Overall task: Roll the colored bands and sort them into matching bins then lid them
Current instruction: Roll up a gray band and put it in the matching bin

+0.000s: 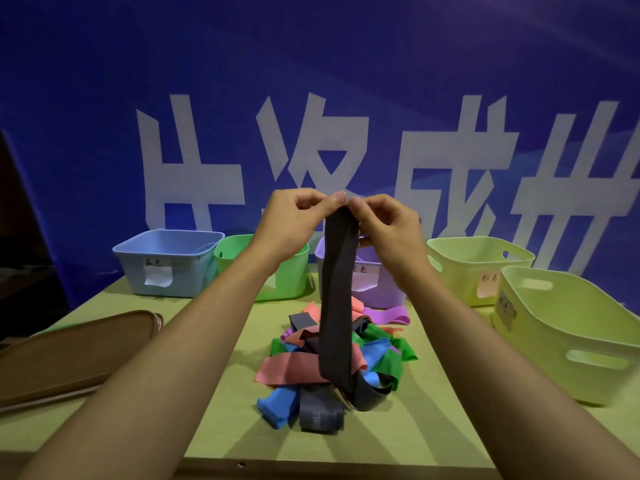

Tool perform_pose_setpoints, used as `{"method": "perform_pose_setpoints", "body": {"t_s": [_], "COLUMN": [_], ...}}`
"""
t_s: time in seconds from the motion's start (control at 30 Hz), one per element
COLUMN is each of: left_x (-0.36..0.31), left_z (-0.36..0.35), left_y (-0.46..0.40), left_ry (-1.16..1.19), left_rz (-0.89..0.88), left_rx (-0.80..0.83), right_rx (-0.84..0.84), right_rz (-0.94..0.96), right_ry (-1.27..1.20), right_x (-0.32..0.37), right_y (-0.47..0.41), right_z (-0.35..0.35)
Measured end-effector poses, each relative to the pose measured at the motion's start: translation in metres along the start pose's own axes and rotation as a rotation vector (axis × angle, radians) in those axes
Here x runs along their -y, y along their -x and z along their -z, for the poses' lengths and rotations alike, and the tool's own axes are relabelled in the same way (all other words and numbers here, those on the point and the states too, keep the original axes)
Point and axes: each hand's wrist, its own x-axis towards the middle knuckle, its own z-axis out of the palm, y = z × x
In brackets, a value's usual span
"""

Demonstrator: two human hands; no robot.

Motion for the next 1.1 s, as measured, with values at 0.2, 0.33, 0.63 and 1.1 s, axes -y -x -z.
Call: {"method": "perform_pose_setpoints", "body": {"t_s": [0.2, 0.33, 0.63, 1.1], "left_x": [0.003, 0.002, 0.007, 0.02], "left_z": [-0.004, -0.004, 0.0, -0.002], "left_y": [0.006, 0.007, 0.005, 0.0], "left_ry": [0.157, 0.13, 0.108, 0.261], "left_rz": [0.06, 0.041, 0.036, 0.086], "left_rx": [0.035, 0.004, -0.01, 0.0], "right_rx": [0.0, 0.021, 0.108, 0.155], "right_rz": [-0.087, -0.125, -0.157, -0.232], "right_ry": [-0.042, -0.049, -0.017, -0.154], "right_x": [-0.002, -0.001, 0.0, -0.012], "right_y": [-0.001, -0.001, -0.002, -0.007], "right_z": [-0.004, -0.001, 0.003, 0.004]}}
